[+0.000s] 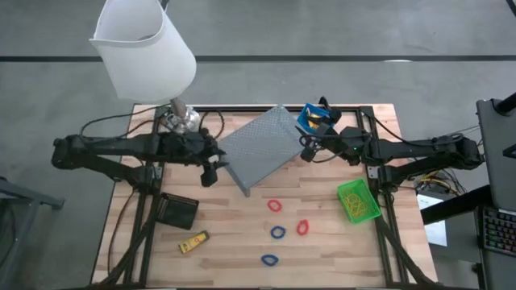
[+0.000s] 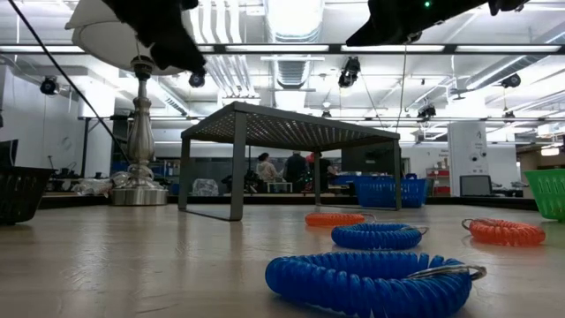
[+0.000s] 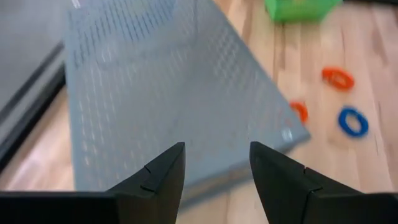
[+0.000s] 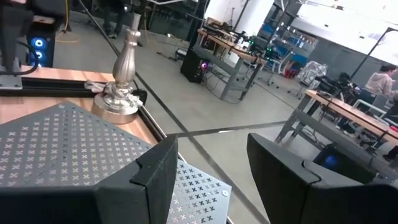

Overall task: Pick & Place Office Desk Supplies
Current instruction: Put the crayon box into the blue basket

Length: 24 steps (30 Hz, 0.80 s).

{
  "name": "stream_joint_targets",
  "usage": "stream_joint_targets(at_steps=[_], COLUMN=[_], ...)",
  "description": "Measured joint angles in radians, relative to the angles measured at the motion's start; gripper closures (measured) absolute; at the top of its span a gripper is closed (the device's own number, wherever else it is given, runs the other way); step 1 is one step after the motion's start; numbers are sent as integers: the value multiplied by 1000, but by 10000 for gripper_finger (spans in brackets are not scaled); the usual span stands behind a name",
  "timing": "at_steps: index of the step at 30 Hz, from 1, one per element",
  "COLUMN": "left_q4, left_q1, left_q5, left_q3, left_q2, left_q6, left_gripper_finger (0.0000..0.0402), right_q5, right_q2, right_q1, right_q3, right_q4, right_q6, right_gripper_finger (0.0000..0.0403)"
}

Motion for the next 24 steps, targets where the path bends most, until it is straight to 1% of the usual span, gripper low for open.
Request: stream_joint_targets(at_steps=[2, 6, 10, 15, 20, 22, 24], left_q4=[-54, -132, -166, -174, -179, -182, -182], left_q1=[-39, -149, -301, -496, -591, -615, -636], left_q5=[-38, -122, -136, -172, -166, -115, -40], left_q3=[0, 0, 0, 0, 0, 0, 0], left_q2=[0, 6, 25, 76, 126, 143, 157], left_q6=[-41, -203, -390, -568, -733, -780, -825], left_gripper_finger=[220, 220, 221, 232, 248, 254, 258], right_q5=[0, 0, 0, 1, 1, 1, 1], right_q2=[0, -1, -1, -1, -1, -1, -1], right_q1=[0, 0, 0, 0, 0, 1, 0], right_q3=[0, 0, -5, -19, -26, -31, -33], right_q4=[1, 0, -14, -15, -15, -16, -16], right_q6=[1, 9, 60, 114, 129, 152, 169], right_gripper_finger=[211, 211, 211, 211, 211, 211, 211])
